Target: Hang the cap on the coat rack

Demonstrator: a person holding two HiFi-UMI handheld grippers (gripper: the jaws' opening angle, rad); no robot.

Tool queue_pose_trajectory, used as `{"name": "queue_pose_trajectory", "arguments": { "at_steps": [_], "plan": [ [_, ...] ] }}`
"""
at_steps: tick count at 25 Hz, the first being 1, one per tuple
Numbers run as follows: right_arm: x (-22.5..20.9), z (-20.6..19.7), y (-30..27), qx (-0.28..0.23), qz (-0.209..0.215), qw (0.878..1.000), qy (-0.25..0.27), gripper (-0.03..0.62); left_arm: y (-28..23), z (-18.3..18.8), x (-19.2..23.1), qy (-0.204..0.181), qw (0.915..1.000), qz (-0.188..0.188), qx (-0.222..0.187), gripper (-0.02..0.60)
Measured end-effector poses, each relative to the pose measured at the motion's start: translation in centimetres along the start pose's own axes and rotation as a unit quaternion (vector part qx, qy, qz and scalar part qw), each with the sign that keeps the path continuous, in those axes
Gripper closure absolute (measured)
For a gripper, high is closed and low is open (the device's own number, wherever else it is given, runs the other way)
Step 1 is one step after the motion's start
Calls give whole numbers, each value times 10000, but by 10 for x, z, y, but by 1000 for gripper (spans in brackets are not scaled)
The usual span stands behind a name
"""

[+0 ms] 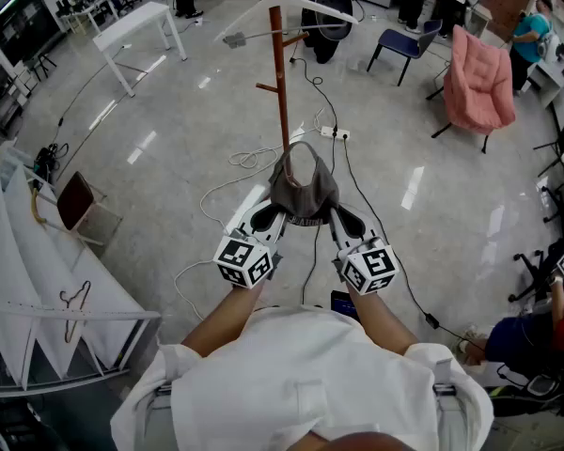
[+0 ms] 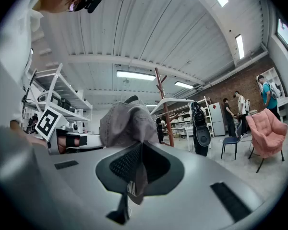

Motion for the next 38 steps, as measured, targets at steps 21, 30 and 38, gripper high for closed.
{"name": "queue_pose_trajectory", "arguments": {
  "at_steps": [21, 30, 38],
  "plan": [
    [64, -53, -38, 101, -6, 9992, -375, 566, 63, -27, 62, 418, 9984, -367, 49, 555],
    [105, -68, -34, 135, -239, 9991, -328, 566, 94, -33, 79, 633, 9941, -876, 51, 554],
    [70, -72, -17, 187, -594, 9977, -252, 566, 51, -52, 59, 795, 9880, -1318, 89, 555]
  ]
}}
Point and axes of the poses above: the fingertips, and each gripper's own axes: y backward along the fingers, x to its left, z out of its top, the point moved 5 cm from there along y, backward along the fingers, and after that the axes turned 10 degrees about -y, right-handed, at the moved point
